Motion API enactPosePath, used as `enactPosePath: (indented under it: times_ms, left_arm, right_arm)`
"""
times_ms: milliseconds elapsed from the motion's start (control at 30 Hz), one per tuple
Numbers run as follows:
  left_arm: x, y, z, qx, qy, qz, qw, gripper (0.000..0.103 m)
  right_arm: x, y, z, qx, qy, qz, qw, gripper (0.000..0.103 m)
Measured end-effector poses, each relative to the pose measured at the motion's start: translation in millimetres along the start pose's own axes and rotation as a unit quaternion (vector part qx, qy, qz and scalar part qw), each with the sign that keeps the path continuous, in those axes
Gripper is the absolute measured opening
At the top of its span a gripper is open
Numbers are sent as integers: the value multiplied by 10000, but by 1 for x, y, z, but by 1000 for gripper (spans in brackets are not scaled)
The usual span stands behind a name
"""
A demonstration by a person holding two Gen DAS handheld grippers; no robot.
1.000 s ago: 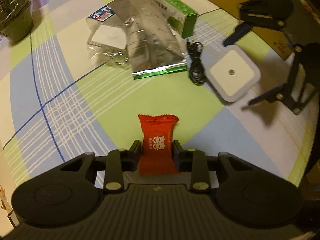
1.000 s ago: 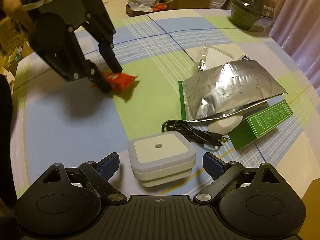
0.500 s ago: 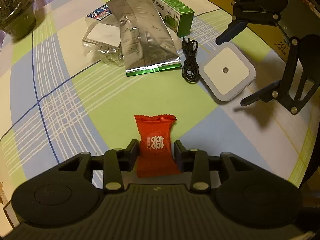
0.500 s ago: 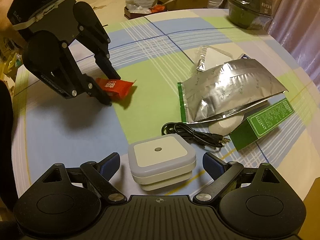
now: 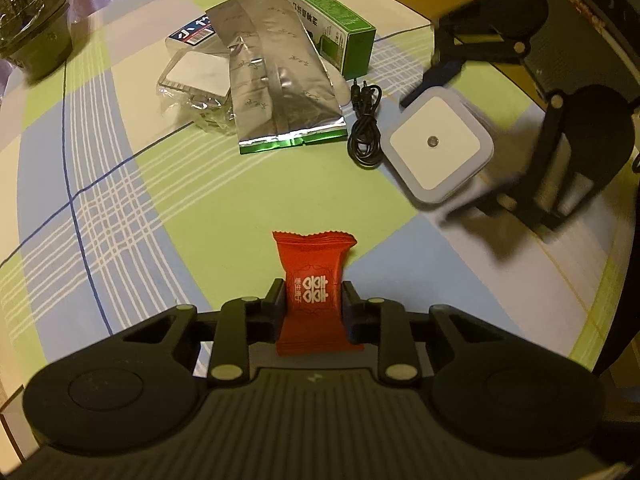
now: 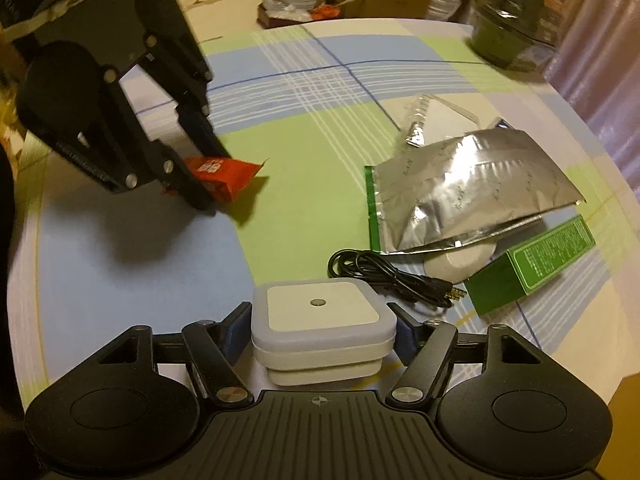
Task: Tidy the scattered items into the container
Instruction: 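Lift the candy packet and night light and carry them over the cardboard box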
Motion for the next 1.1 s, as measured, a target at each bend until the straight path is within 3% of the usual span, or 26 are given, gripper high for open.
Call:
enactPosePath:
  times_ms: [400,767,1100]
  left_arm:
    - [-8,-3,-11,-117,77,-356,9993,23]
    - [-18,8,-34,-236,209,-461,9984,23]
    - [-54,28,-70,-333,328,-406,9981,23]
  right_arm:
    - [1,-2,-29,-352,-455,768,9954,67]
    - [11,-7,-80,-693,-956,1481,9819,67]
    - [12,-5,-145,-1078,-1524,1772,9663,67]
Point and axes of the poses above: each gripper's, at about its wrist camera, not at the fingertips, and z roughly the way its jaws point, x to its left, y to its top, the point moved 6 cm from there along z, roughly the way its jaws point, and after that the axes turned 11 degrees about -x, right-handed, at the moved point
